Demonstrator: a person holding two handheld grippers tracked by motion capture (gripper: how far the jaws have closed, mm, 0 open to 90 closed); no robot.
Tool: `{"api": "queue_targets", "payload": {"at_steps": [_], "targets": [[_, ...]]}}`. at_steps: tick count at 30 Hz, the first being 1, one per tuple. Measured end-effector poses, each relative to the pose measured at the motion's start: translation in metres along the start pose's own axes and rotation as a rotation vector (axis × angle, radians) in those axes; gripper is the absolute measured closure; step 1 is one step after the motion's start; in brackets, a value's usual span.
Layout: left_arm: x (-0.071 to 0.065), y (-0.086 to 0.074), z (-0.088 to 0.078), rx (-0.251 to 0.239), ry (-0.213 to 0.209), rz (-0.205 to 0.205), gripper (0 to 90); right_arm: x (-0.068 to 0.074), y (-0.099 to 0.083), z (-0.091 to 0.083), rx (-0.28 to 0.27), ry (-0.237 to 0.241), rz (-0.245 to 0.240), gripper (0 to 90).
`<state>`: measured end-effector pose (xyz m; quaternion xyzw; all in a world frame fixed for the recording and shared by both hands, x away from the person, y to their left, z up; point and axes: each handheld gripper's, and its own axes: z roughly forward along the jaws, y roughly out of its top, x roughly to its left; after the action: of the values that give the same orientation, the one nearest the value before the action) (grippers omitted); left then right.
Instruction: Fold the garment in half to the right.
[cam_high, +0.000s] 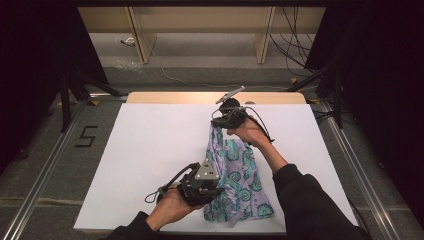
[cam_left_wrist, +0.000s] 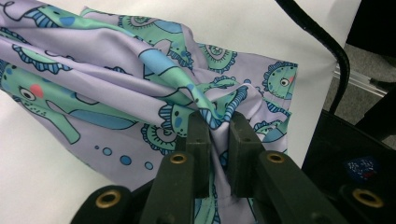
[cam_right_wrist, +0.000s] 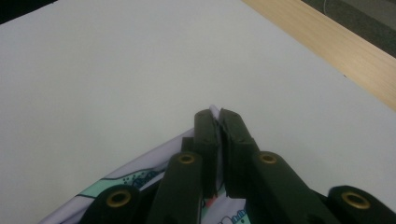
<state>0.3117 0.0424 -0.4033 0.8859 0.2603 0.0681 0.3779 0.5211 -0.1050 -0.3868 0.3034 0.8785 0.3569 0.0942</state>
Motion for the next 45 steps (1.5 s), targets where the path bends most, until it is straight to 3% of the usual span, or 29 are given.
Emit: {"api": "queue_targets", "payload": {"at_steps": [20,45], "targets": [[-0.010,0.014,0.040,0.062,-0.038,0.043,79.7,-0.031,-0.044,-0.015,0.011,-0.003,0.064,85.9],[-0.026,0.031,0.074,0.091,-0.075,0.104,80.7,-0.051,-0.076,-0.023,0.038,-0.035,0.144,82.2]]}}
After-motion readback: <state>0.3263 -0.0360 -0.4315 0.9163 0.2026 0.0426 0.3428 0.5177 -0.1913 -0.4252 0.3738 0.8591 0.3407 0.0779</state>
